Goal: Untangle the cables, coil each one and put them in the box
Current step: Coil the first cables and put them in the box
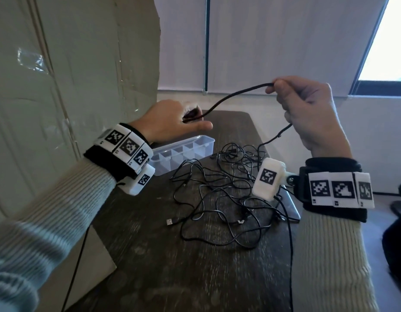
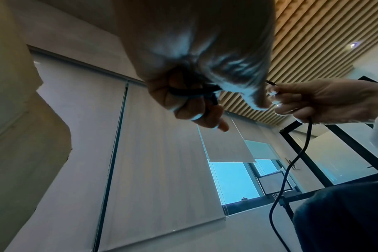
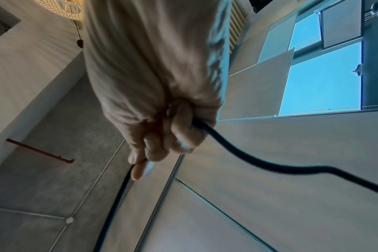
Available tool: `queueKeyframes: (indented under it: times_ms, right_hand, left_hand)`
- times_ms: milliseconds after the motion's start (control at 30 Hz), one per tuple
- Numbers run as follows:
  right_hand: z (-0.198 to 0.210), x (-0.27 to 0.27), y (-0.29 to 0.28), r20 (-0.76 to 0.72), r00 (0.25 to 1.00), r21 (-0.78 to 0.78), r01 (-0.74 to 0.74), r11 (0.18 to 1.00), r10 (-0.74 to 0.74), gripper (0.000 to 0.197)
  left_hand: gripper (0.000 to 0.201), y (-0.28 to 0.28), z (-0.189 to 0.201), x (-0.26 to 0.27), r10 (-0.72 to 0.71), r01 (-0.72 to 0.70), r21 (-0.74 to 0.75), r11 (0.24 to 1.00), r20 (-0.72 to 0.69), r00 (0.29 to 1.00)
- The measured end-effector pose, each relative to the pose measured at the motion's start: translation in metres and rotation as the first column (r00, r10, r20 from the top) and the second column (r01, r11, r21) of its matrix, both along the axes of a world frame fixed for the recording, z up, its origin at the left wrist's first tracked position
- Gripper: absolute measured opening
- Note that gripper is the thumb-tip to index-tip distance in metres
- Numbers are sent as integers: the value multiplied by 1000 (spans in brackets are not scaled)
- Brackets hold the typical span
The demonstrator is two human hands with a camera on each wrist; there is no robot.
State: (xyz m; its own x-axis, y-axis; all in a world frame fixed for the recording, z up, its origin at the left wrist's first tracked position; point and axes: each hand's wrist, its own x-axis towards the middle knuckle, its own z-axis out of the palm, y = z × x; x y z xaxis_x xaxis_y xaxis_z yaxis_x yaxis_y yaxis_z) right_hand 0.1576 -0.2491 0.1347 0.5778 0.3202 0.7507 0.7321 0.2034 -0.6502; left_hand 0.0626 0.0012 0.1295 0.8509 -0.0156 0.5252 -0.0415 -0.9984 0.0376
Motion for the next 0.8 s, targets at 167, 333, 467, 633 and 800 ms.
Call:
queueKeyframes:
  times_ms: [167,333,467,633,800]
  right_hand:
    - [-3,10,5,-72,994,86,85,993,-79,16]
    - [-8,15,9,-146,989,94,35,995,-21,18]
    - [-11,11,18,-144,989,41,22,999,-16,19]
    - [-15,10,30,-124,992,-82,15,997,-25,19]
    - [-26,5,46,-41,999,-387,-49,921,36,20]
  left_hand:
    - [41,-2,0,-1,-251,239,-316,918,6,968]
    - [30,-16,-3,-4,-419,418,-750,512,207,884]
    - [34,-24,0,-3,-415,423,-903,72,358,836]
    - [42,-29,5,-1,-320,453,-869,-201,495,807]
    - [45,-27,18,2,-247,520,-763,-383,627,739]
